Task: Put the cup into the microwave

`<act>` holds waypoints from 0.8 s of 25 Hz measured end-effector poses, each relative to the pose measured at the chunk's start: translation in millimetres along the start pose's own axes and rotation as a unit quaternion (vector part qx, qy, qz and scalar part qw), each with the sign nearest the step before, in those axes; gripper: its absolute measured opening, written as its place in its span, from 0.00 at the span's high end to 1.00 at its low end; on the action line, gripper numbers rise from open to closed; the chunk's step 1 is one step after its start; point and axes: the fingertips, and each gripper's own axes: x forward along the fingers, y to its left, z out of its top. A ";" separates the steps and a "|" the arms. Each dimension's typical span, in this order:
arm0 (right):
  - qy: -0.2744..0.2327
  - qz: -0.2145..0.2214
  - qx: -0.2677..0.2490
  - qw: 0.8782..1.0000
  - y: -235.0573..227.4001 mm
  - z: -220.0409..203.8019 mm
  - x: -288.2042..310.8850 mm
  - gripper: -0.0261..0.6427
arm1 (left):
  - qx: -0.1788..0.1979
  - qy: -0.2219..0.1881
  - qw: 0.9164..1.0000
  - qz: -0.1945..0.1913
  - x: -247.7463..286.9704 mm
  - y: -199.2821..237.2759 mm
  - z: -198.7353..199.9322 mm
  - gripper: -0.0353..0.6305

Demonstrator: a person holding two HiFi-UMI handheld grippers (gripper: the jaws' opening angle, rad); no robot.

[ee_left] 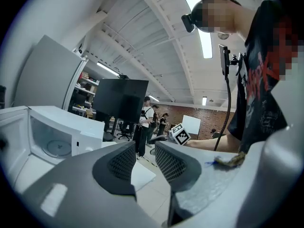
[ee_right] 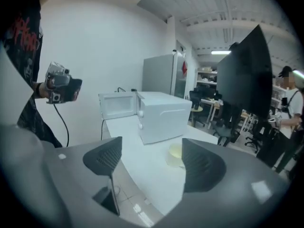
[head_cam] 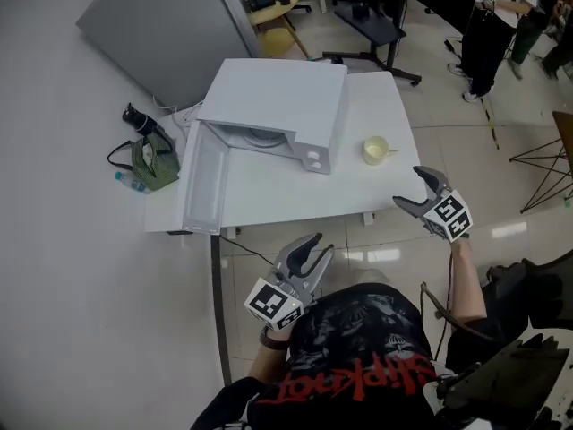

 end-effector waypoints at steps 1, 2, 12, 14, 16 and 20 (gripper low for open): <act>0.025 0.012 -0.001 1.000 -10.4 -7.3 17.9 0.35 | 0.001 0.001 1.000 0.000 1.1 11.9 4.3 0.77; 0.051 0.020 -0.002 0.998 -22.0 -15.3 35.9 0.31 | 0.001 0.002 1.000 0.001 1.9 24.2 6.4 0.77; 0.233 0.089 -0.005 0.968 -116.3 -133.5 185.7 0.18 | -0.063 0.047 0.994 0.079 28.6 116.9 -2.5 0.77; 0.232 0.116 -0.016 0.966 -119.8 -139.3 207.5 0.17 | -0.064 0.052 0.992 0.096 40.9 126.9 3.3 0.77; 0.231 0.147 -0.027 0.961 -111.5 -147.9 226.2 0.17 | -0.067 0.062 0.990 0.112 51.1 135.0 4.5 0.77; 0.173 0.150 0.005 0.973 -97.9 -142.3 243.2 0.31 | -0.071 0.070 0.986 0.135 64.0 147.2 5.6 0.77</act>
